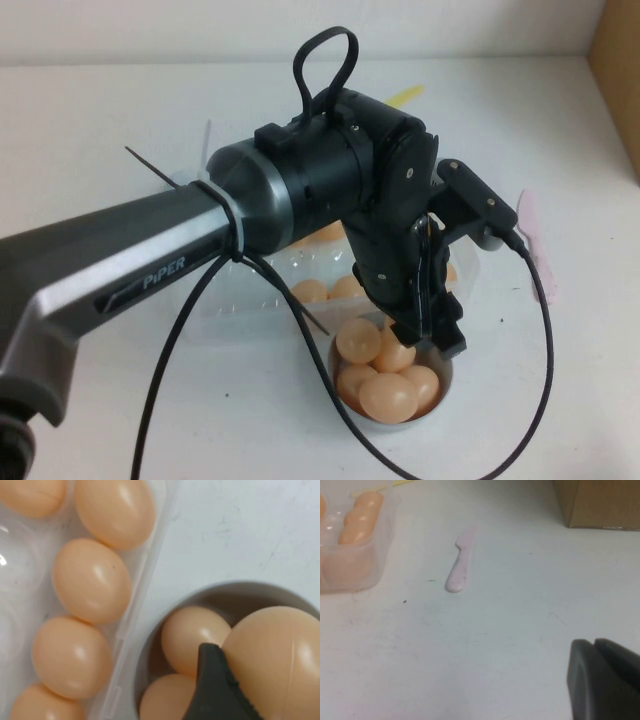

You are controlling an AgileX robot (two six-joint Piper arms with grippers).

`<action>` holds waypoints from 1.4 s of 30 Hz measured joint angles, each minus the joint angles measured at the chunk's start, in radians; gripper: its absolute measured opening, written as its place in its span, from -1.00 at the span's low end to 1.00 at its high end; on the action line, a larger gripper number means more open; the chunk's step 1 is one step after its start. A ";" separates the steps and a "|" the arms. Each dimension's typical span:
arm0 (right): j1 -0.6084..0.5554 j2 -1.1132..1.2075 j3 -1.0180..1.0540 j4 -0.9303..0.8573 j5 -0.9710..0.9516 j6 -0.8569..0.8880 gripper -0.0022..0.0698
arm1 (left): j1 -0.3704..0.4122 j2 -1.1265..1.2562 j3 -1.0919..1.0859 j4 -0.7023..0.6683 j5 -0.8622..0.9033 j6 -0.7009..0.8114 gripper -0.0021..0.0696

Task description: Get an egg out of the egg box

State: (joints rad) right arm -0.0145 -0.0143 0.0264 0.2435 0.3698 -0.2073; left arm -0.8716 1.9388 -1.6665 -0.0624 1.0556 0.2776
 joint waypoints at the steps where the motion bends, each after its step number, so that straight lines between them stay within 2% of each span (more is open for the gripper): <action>1: 0.000 0.000 0.000 0.000 0.000 0.000 -0.99 | -0.002 0.004 0.000 0.000 0.016 0.000 0.05; 9: 0.000 0.000 0.000 0.000 0.000 0.000 -0.99 | -0.002 0.021 0.002 -0.004 0.028 0.004 0.05; 16: 0.000 0.000 0.000 0.000 0.000 0.000 -0.99 | -0.002 0.033 0.002 -0.008 0.024 0.006 0.20; 28: 0.000 0.000 0.000 0.000 0.000 0.000 -0.99 | -0.007 0.045 0.002 -0.003 0.024 0.006 0.23; 38: 0.000 0.000 0.000 0.000 0.000 0.000 -0.99 | -0.037 -0.101 -0.046 0.188 0.045 -0.105 0.23; 40: 0.000 0.000 0.000 0.000 0.000 0.000 -0.99 | -0.037 -0.153 -0.030 0.217 0.030 -0.131 0.15; 42: 0.000 0.000 0.000 0.000 0.000 0.000 -0.99 | -0.035 -0.211 0.016 0.247 -0.019 -0.153 -0.01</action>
State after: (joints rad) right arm -0.0145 -0.0143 0.0264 0.2435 0.3698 -0.2073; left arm -0.9069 1.7280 -1.6509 0.1843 1.0369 0.1241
